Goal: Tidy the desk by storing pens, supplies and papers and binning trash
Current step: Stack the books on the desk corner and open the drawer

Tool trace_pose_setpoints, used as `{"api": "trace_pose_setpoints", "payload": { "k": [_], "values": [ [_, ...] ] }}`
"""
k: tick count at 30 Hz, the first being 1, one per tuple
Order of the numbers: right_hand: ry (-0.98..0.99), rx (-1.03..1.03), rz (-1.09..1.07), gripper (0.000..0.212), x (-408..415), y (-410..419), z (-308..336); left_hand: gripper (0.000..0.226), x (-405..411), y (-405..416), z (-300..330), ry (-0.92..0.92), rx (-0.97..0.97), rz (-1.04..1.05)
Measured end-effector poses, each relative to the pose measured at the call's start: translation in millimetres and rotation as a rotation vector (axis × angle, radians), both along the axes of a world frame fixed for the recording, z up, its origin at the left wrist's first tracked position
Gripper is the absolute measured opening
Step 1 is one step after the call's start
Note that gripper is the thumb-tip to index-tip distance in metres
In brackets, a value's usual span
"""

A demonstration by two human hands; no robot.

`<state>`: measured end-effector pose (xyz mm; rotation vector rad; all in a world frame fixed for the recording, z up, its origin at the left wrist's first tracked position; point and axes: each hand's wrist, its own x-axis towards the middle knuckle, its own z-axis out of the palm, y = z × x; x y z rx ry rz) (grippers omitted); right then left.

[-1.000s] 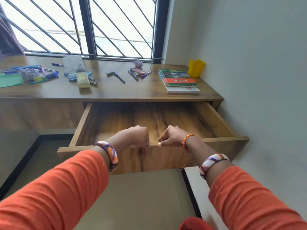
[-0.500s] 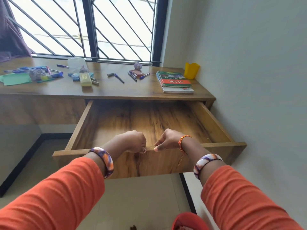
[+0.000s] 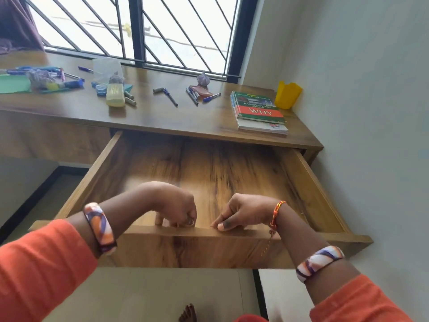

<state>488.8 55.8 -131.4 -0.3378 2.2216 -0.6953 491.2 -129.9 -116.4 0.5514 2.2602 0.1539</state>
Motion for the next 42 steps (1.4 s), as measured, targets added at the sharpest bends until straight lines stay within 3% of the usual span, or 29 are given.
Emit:
{"api": "trace_pose_setpoints", "payload": {
  "k": [2,4,8,11,14,16,19,22,29,37,40,42],
  "values": [
    [-0.165,-0.068,0.036,0.027,-22,8,2,0.03,-22,7,4,-0.216,-0.023,0.03],
    [-0.19,-0.121,0.032,0.026,-51,21,9,0.031,-51,11,8,-0.306,0.04,0.041],
    [0.191,-0.221,-0.18,0.025,-134,62,37,0.028,-135,23,22,-0.141,0.414,0.203],
    [0.538,-0.288,-0.566,0.02,-204,94,46,0.027,-202,42,32,-0.116,0.779,0.51],
    [0.791,-0.251,-0.954,0.024,-271,125,38,0.022,-263,70,38,-0.089,1.0,0.711],
    [0.76,-0.174,-1.109,0.024,-306,144,30,0.012,-296,90,34,-0.065,1.016,0.836],
    [0.548,-0.181,-1.15,0.021,-341,161,19,0.017,-334,112,22,-0.049,1.007,0.942],
    [0.421,-0.257,-1.171,0.022,-354,166,13,0.037,-352,130,14,-0.059,0.998,0.963],
    [0.307,-0.295,-1.167,0.023,-324,177,15,0.027,-323,146,17,0.145,0.859,0.993],
    [0.233,-0.318,-1.175,0.023,-214,191,11,0.018,-205,146,18,0.044,0.961,0.967],
    [0.159,-0.351,-1.208,0.023,-168,199,6,0.003,-168,151,5,-0.098,1.003,1.023],
    [0.105,-0.42,-1.218,0.019,-137,203,5,0.008,-151,153,-6,-0.214,1.002,1.132]
  ]
}}
